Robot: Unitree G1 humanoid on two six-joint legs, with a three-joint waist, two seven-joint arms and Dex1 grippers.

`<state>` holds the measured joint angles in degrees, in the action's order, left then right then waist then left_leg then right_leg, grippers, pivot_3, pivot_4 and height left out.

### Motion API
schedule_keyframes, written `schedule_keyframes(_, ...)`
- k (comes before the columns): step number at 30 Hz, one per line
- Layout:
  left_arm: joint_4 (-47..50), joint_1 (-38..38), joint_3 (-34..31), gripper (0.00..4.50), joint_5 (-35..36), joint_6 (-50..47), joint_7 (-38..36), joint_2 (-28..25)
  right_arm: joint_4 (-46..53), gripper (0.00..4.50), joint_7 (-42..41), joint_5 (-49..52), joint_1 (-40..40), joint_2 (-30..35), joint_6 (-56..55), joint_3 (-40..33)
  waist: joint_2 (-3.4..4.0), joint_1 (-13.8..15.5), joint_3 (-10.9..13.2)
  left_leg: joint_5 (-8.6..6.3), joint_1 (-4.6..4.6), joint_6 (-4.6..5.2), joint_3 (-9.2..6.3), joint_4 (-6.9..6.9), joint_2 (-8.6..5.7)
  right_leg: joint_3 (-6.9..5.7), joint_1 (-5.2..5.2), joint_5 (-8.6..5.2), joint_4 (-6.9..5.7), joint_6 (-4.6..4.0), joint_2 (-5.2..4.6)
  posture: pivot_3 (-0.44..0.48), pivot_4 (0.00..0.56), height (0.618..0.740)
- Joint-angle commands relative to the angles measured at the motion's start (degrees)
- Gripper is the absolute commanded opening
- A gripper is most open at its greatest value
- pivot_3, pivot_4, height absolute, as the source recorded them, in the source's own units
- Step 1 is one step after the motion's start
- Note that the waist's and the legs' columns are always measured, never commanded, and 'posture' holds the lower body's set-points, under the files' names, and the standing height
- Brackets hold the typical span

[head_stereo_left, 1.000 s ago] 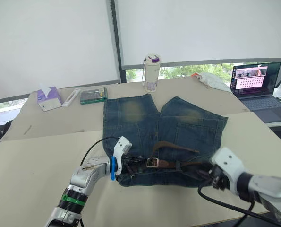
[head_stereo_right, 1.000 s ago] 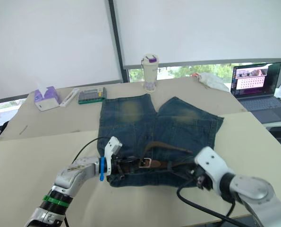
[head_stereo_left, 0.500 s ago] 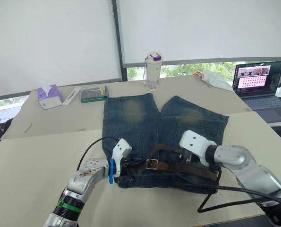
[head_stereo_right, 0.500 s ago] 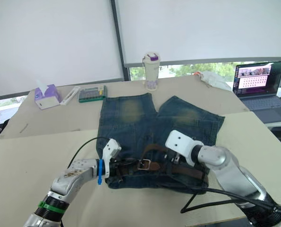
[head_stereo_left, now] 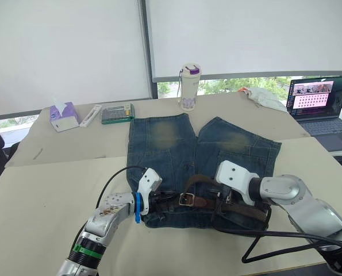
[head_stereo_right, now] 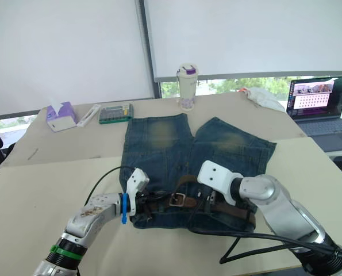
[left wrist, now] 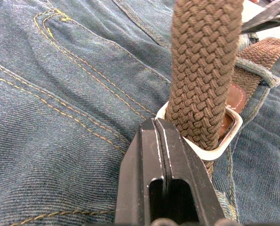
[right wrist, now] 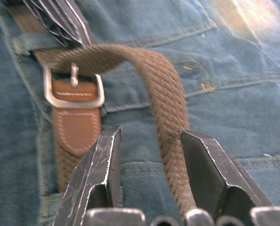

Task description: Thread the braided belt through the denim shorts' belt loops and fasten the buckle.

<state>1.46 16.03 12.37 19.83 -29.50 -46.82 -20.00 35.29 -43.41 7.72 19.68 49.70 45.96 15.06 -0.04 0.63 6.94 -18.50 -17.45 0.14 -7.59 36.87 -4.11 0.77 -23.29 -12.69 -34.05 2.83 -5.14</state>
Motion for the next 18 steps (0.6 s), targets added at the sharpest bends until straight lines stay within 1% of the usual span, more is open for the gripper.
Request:
schedule_keyframes(1, -2.09, -0.91, 0.79, 0.00, -1.38, -0.08, 0.18, -0.20, -0.79, 2.20, 1.82, -2.49, 1.22, -1.03, -0.69, 0.65, 0.00, -0.01, 0.00, 0.00, 0.00, 0.00, 0.00, 0.00, 0.00, 0.00, 0.00, 0.00, 0.00, 0.00, 0.00, 0.000, 0.150, 0.740)
schedule_keyframes(4, -2.17, -1.08, 0.86, 0.00, -1.50, 0.18, 0.29, -0.10, -2.46, 2.20, 2.58, -3.80, 1.36, -1.77, -1.27, 0.86, 0.01, 0.01, 0.00, 0.02, 0.02, -0.02, 0.00, 0.00, -0.01, 0.00, -0.01, 0.04, -0.01, -0.07, 0.00, 0.000, 0.150, 0.740)
schedule_keyframes(6, -2.66, -1.25, 0.89, 0.00, -1.88, 0.67, 0.50, -0.08, -3.21, 1.69, 2.45, -4.72, 0.75, -1.30, -2.03, 1.16, 0.01, 0.00, -0.01, 0.02, 0.02, -0.02, 0.00, 0.00, -0.01, 0.00, -0.02, 0.08, -0.01, -0.14, 0.00, 0.000, 0.150, 0.740)
schedule_keyframes(11, -3.71, -2.36, 1.22, 0.00, -3.57, 1.70, 2.25, 0.22, 0.11, 0.03, 0.58, -5.27, -5.90, 2.56, -3.26, 0.64, 0.01, 0.14, -0.01, 0.02, 0.02, -0.02, 0.00, 0.00, -0.01, -0.02, 0.00, 0.09, 0.00, -0.14, 0.00, 0.000, 0.150, 0.740)
schedule_keyframes(14, -4.94, -3.88, 1.58, 0.00, -4.93, 3.10, 3.43, 0.47, 2.09, 0.03, 0.40, -8.60, -13.73, 7.79, -7.13, 0.71, 0.06, 0.15, -0.04, 0.02, -0.02, -0.01, 0.00, 0.00, -0.01, -0.01, 0.04, 0.04, 0.01, -0.07, -0.03, 0.000, 0.150, 0.740)
schedule_keyframes(15, -5.13, -4.38, 1.66, 0.00, -5.22, 3.40, 3.86, 0.64, 2.58, 0.03, 0.26, -9.58, -16.48, 9.50, -8.57, 0.56, 0.09, 0.17, -0.06, 0.01, -0.04, -0.01, 0.01, 0.00, -0.02, 0.00, 0.09, -0.05, 0.01, 0.09, -0.05, 0.000, 0.150, 0.740)
schedule_keyframes(18, -6.59, -5.81, 1.77, 0.00, -6.09, 5.00, 4.58, 0.87, 3.56, 0.03, 0.85, -11.78, -24.48, 12.76, -11.50, -0.20, 0.11, 0.14, -0.12, -0.03, 0.01, 0.05, 0.03, 0.00, -0.01, 0.01, 0.29, -0.14, 0.01, 0.23, -0.07, 0.000, 0.150, 0.740)
